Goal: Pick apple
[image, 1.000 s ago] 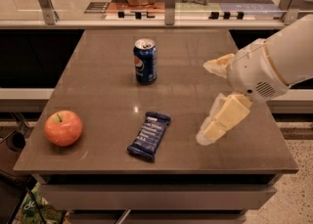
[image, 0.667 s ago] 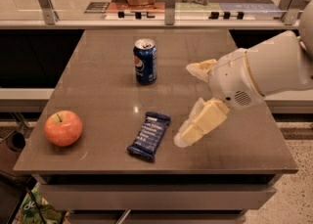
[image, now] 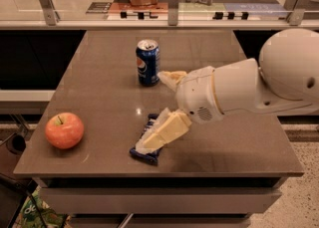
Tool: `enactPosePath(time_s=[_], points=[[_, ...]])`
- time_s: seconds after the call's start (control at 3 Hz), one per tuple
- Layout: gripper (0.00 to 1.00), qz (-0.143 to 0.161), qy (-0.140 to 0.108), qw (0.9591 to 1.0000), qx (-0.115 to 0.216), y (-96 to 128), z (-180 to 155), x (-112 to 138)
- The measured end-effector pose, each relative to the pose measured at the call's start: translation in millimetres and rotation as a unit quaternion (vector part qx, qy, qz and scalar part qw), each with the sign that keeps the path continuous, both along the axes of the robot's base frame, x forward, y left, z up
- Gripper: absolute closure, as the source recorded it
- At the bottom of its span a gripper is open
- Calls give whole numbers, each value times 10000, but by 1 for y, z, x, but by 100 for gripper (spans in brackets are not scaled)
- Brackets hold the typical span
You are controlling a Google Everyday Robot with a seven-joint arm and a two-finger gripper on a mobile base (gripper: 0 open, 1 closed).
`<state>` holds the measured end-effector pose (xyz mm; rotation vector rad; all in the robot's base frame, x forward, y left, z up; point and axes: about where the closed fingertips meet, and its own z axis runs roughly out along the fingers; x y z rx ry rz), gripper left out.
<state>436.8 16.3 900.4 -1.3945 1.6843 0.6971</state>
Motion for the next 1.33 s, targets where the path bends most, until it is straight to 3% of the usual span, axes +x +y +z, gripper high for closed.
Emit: enactPosePath(time_s=[0.33, 1.0, 1.33], points=[[0, -218, -3, 9997, 53, 67, -18, 7], [0, -214, -33, 9998, -36, 75, -15, 9], [0, -93, -27, 9999, 47, 95, -27, 15]])
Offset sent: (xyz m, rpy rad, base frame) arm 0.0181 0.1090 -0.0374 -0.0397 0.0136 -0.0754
